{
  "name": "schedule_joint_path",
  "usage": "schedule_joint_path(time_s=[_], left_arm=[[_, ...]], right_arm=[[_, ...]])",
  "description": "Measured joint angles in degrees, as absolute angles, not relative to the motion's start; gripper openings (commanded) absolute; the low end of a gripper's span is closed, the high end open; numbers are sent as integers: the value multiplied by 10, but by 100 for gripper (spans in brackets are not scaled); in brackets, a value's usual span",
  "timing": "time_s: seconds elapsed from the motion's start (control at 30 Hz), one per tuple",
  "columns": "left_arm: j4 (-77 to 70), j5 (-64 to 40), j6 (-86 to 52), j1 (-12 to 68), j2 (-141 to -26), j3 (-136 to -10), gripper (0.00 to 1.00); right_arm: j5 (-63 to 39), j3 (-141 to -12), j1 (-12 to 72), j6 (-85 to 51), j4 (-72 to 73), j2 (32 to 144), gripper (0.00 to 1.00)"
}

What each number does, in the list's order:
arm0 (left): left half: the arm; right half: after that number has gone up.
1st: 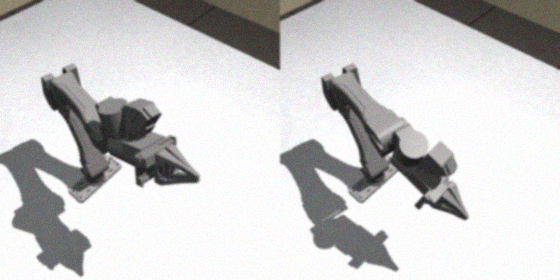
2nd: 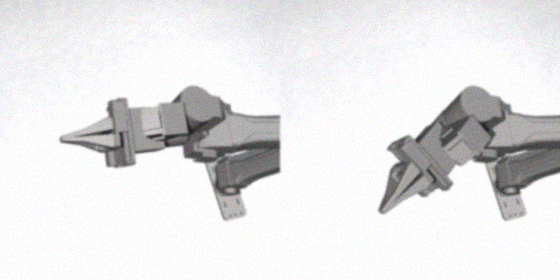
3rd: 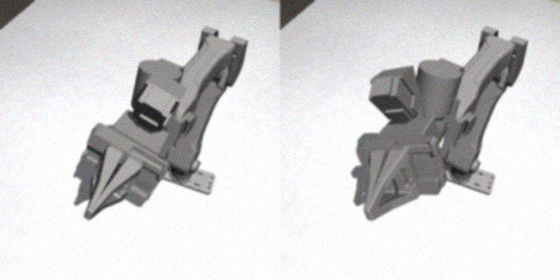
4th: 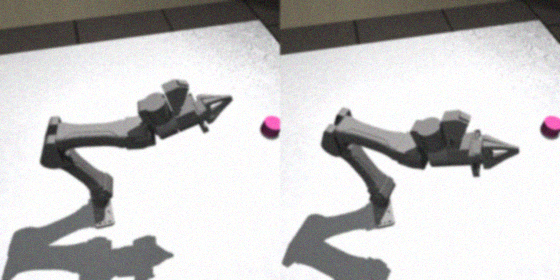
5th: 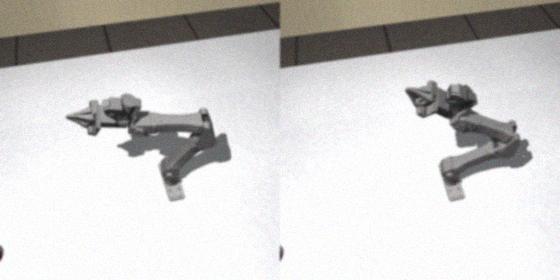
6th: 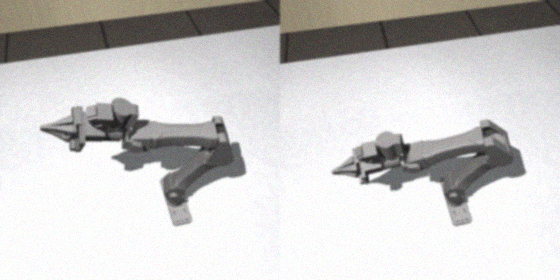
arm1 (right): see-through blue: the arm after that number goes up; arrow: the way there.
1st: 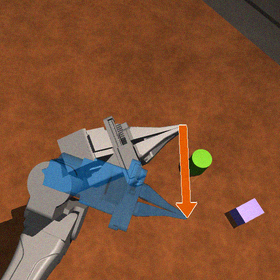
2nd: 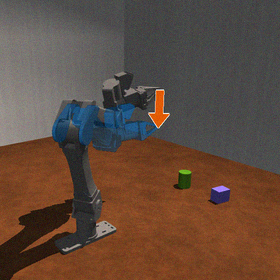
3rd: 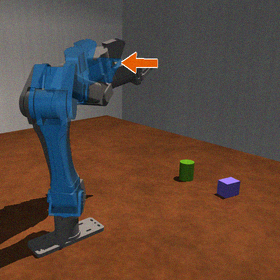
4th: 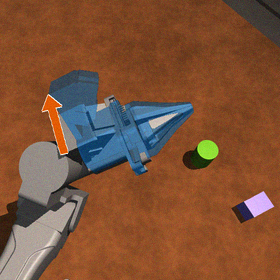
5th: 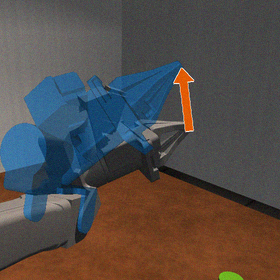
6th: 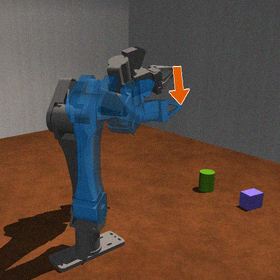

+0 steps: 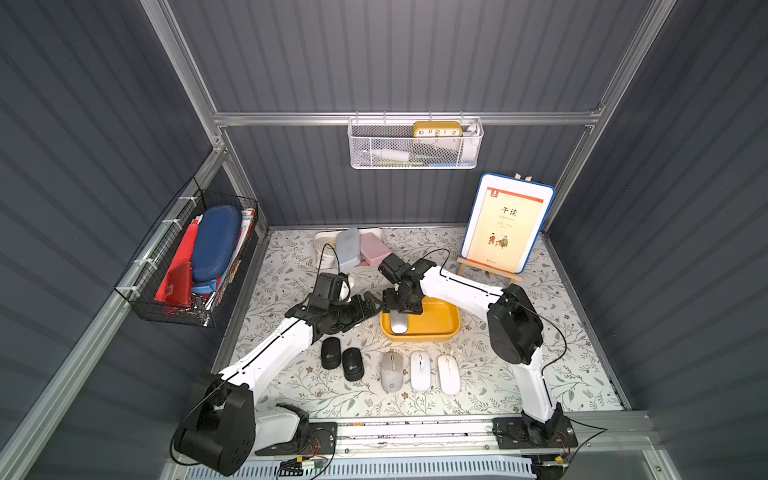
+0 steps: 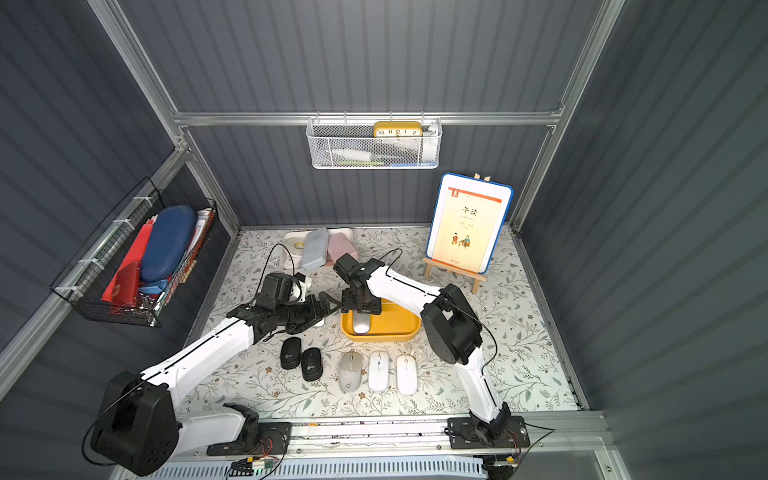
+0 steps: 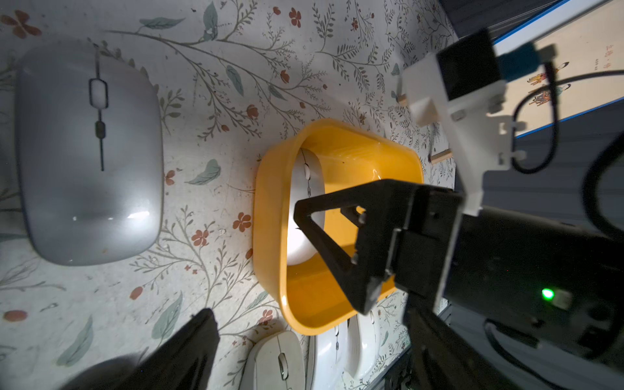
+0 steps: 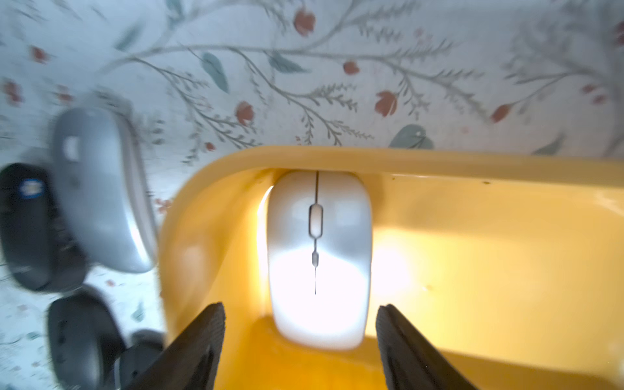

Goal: Put the mouse in the storage box
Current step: Pick up the mouse from the center of the board.

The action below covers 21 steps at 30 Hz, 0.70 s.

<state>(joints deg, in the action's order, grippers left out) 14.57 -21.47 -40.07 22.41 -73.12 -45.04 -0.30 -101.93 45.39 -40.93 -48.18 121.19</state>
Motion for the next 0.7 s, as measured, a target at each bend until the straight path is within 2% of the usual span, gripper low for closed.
schedule_joint_path(time_s=[0.23, 0.53, 0.7], left_arm=[[142, -223, -405, 225, -710, -451, 92], [133, -222, -422, 233, -655, -451, 86], [113, -198, -453, 337, -648, -451, 87]], right_arm=[[35, -973, 466, -411, -486, 1136, 72], [81, -816, 530, -431, -518, 921, 71], [90, -673, 532, -459, -528, 795, 71]])
